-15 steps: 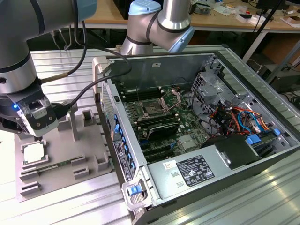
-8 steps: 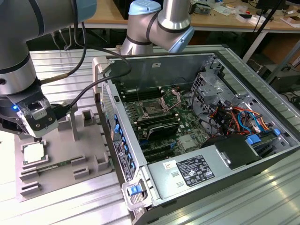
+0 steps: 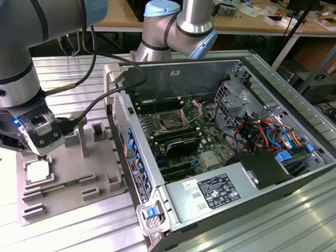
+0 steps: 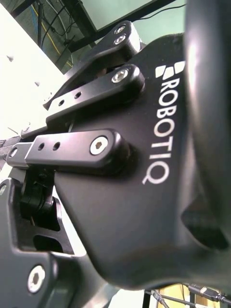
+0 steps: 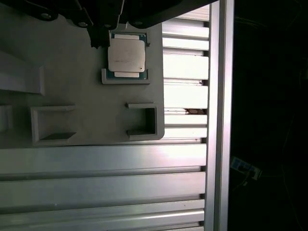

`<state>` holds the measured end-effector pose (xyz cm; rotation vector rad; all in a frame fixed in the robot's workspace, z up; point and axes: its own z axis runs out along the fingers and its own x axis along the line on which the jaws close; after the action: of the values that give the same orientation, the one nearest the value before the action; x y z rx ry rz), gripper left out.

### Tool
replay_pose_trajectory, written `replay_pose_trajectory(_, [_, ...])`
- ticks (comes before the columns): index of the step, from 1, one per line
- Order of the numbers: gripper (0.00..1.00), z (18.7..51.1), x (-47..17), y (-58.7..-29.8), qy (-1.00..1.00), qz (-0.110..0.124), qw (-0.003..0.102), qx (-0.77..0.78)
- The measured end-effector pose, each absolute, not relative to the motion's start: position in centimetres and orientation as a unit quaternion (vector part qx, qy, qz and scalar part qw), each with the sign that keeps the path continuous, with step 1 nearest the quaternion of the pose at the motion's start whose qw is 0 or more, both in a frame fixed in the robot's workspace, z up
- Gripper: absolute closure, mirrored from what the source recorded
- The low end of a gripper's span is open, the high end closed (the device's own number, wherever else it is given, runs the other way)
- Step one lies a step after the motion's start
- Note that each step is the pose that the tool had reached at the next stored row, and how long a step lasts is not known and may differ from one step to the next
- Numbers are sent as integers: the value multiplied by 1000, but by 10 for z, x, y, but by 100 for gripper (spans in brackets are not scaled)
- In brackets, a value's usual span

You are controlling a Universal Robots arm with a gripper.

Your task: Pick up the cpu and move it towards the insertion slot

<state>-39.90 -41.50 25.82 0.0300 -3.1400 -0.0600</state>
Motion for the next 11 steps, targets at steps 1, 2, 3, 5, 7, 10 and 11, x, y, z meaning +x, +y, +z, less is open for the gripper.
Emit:
replay_pose_trajectory(1, [89, 258, -399, -415, -1000, -19, 0, 10])
replay_pose_trajectory(2, [89, 258, -399, -415, -1000, -19, 0, 10])
replay_pose_trajectory(3, [89, 256, -400, -416, -1000, -19, 0, 10])
replay_pose_trajectory(5, [89, 254, -401, -417, -1000, -19, 0, 10])
replay_pose_trajectory(7, [89, 254, -401, -418, -1000, -19, 0, 10])
replay_pose_trajectory(10, [89, 253, -401, -418, -1000, -19, 0, 10])
replay_pose_trajectory(11, [89, 253, -402, -418, -1000, -19, 0, 10])
